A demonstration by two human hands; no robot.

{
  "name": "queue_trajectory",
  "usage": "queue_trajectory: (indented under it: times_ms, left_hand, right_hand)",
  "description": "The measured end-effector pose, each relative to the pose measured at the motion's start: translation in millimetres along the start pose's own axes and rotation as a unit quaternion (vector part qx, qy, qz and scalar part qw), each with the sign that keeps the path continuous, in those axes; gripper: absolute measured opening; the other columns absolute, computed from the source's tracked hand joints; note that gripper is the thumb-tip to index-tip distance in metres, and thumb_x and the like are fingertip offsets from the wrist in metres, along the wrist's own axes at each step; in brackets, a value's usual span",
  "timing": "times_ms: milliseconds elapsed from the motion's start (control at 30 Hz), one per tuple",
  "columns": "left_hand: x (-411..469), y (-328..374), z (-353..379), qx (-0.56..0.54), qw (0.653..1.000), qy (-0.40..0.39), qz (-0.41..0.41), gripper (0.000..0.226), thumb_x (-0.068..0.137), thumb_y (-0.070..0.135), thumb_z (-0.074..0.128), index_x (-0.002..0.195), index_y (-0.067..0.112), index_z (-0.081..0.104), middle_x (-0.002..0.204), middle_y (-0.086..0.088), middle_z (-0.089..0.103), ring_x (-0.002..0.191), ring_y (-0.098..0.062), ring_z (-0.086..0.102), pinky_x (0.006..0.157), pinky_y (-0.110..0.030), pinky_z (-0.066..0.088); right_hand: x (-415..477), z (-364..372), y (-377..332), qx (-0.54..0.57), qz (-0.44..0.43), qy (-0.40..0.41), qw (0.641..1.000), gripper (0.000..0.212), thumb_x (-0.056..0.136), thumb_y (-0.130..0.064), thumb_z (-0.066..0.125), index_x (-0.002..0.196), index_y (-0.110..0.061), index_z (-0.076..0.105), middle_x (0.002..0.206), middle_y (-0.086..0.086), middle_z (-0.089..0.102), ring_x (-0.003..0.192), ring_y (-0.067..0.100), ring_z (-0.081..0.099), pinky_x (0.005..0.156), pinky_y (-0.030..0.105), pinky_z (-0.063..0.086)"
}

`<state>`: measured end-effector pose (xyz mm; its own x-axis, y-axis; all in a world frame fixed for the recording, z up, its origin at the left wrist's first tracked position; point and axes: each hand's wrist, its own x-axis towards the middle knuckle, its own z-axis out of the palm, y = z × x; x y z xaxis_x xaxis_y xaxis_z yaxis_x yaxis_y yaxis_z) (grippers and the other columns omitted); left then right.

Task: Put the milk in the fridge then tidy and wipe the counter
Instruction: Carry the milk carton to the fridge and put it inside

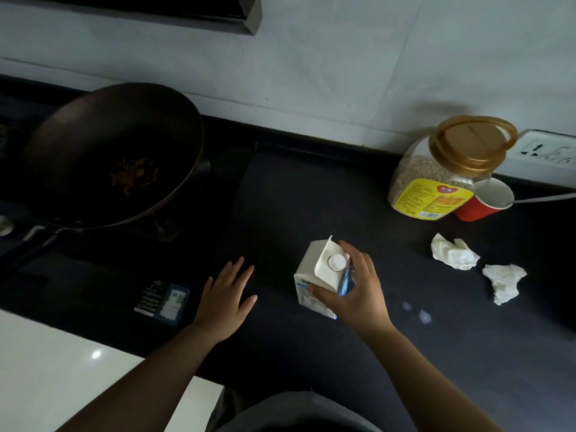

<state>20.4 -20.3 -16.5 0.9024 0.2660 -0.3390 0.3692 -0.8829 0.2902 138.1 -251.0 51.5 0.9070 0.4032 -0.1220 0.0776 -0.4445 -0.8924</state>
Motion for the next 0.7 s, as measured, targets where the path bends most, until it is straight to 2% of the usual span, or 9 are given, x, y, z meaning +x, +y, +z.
queue_trajectory:
  times_ms: [133, 267, 333, 433, 533, 700]
  left_hand:
    - [-5, 12, -13, -0.045, 0.998, -0.02, -0.033, 0.058, 0.093, 0.044, 0.042, 0.145, 0.025, 0.025, 0.159, 0.001, 0.008, 0.145, -0.018, 0.005, 0.114, -0.043, 0.02]
    - [-34, 26, -16, -0.142, 0.985, 0.01, -0.099, 0.054, 0.092, 0.042, 0.048, 0.14, 0.022, 0.038, 0.153, -0.001, 0.027, 0.14, -0.018, 0.025, 0.113, -0.035, 0.025]
    - [-60, 34, -13, -0.204, 0.971, 0.03, -0.125, 0.049, 0.091, 0.04, 0.05, 0.136, 0.021, 0.044, 0.146, -0.001, 0.04, 0.133, -0.016, 0.036, 0.109, -0.031, 0.03]
    - [-105, 41, -8, -0.275, 0.943, 0.065, -0.174, 0.042, 0.089, 0.04, 0.053, 0.128, 0.025, 0.051, 0.133, 0.004, 0.053, 0.12, -0.01, 0.048, 0.101, -0.027, 0.038]
    - [-154, 39, 0, -0.33, 0.908, 0.112, -0.232, 0.034, 0.089, 0.04, 0.053, 0.121, 0.03, 0.055, 0.123, 0.009, 0.057, 0.109, -0.005, 0.052, 0.09, -0.021, 0.039]
    - [-234, 22, 18, -0.402, 0.83, 0.196, -0.333, 0.03, 0.09, 0.041, 0.052, 0.118, 0.032, 0.057, 0.117, 0.017, 0.057, 0.108, -0.004, 0.052, 0.088, -0.02, 0.037]
  right_hand:
    - [-2, -3, 1, 0.003, -0.009, -0.037, 0.999, 0.089, 0.053, -0.049, 0.08, 0.13, -0.035, 0.038, 0.118, -0.022, 0.045, 0.112, -0.002, 0.046, 0.087, 0.021, 0.044]
    - [-6, -1, -1, 0.009, -0.031, -0.09, 0.995, 0.084, 0.052, -0.058, 0.076, 0.126, -0.045, 0.039, 0.114, -0.028, 0.046, 0.106, -0.01, 0.047, 0.081, 0.017, 0.045]
    - [-10, 8, -3, 0.01, -0.036, -0.115, 0.993, 0.082, 0.053, -0.062, 0.073, 0.126, -0.045, 0.039, 0.114, -0.026, 0.046, 0.105, -0.006, 0.049, 0.082, 0.021, 0.048]
    - [-18, 28, -11, 0.006, -0.05, -0.16, 0.986, 0.078, 0.056, -0.056, 0.073, 0.125, -0.047, 0.038, 0.112, -0.026, 0.044, 0.105, -0.001, 0.051, 0.086, 0.033, 0.052]
    - [-35, 51, -26, -0.017, -0.085, -0.229, 0.97, 0.079, 0.055, -0.055, 0.073, 0.125, -0.045, 0.036, 0.113, -0.026, 0.042, 0.105, -0.002, 0.05, 0.086, 0.034, 0.052]
    - [-77, 87, -48, -0.013, -0.141, -0.349, 0.927, 0.082, 0.06, -0.044, 0.079, 0.13, -0.035, 0.037, 0.122, -0.014, 0.044, 0.113, 0.004, 0.049, 0.091, 0.036, 0.05]
